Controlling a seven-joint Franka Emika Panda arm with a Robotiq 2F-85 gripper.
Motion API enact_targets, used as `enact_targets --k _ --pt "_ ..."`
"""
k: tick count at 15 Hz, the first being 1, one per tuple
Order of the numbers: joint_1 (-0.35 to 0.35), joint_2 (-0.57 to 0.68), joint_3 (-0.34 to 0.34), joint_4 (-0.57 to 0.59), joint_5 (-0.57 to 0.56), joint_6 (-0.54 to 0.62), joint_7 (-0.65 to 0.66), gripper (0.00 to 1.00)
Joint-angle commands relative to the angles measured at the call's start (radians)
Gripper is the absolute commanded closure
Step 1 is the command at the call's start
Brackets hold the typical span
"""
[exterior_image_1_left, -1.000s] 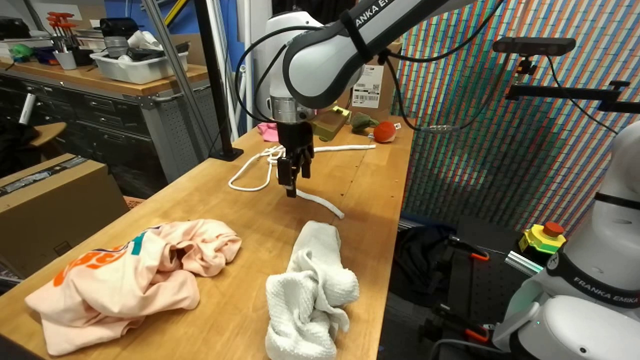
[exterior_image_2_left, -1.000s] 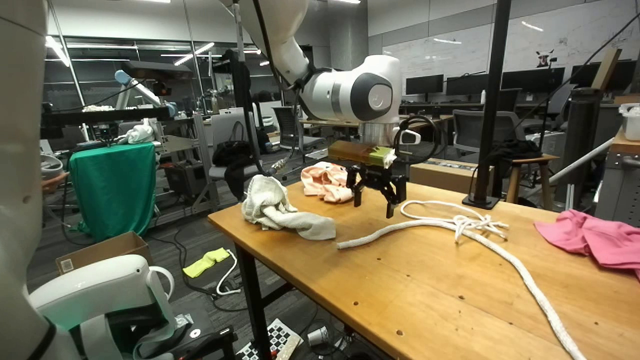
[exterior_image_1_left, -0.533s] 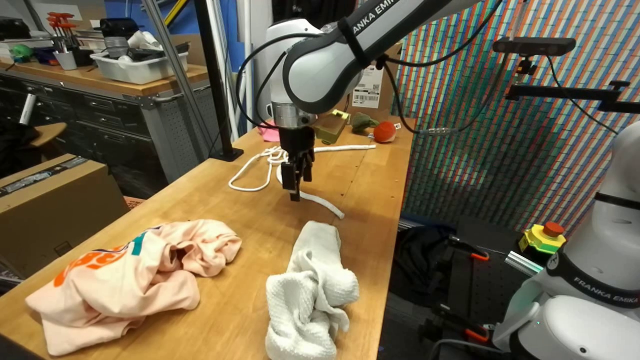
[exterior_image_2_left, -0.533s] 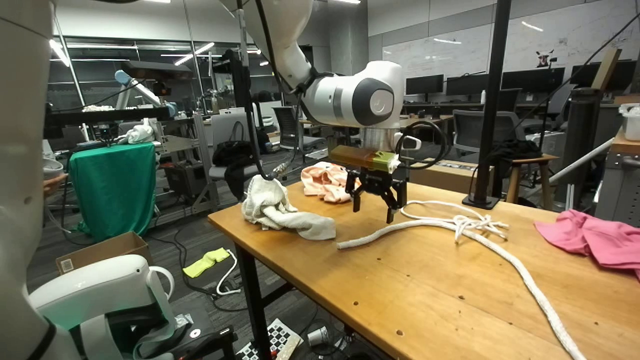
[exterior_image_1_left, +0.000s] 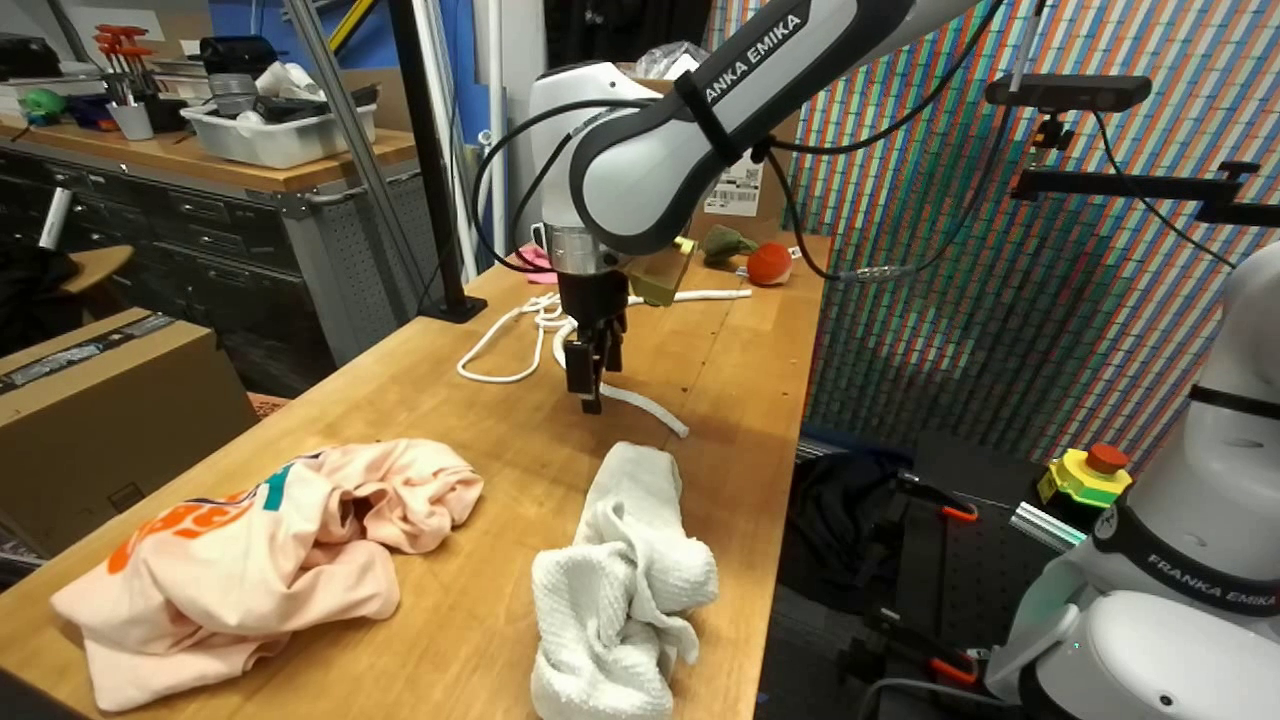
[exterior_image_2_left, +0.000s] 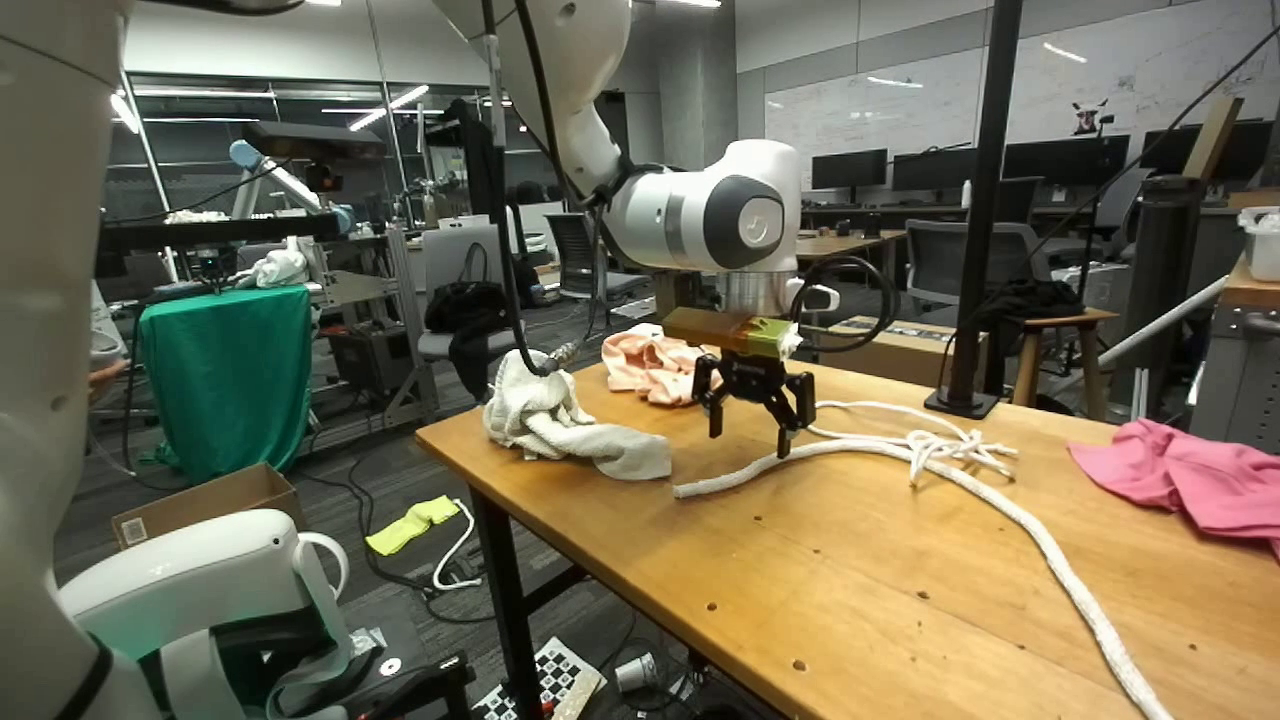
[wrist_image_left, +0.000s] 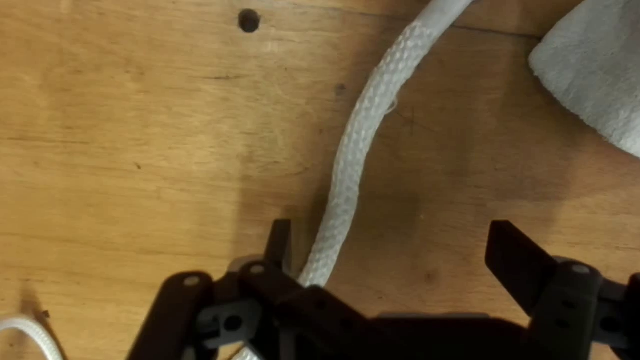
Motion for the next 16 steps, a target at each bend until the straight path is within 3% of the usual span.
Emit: enact_targets --k 1,3,4,5,12,16 --pt "0.001 0.011 -0.013 0.005 -0.012 0.019 -0.005 0.0" --pt "-0.001 0.018 -0.015 0.006 -0.012 0.019 -0.007 0.0" --pt "-0.002 0.019 -0.016 0.006 -0.012 0.017 -0.008 0.17" --pt "-0.003 0.02 -0.018 0.006 -0.013 0.015 -0.009 0.27" --pt "-0.007 0.016 -0.022 0.007 -0.015 0.009 -0.012 0.8" --pt "-0.007 0.005 -0.03 0.001 -0.029 -0.003 -0.008 0.88"
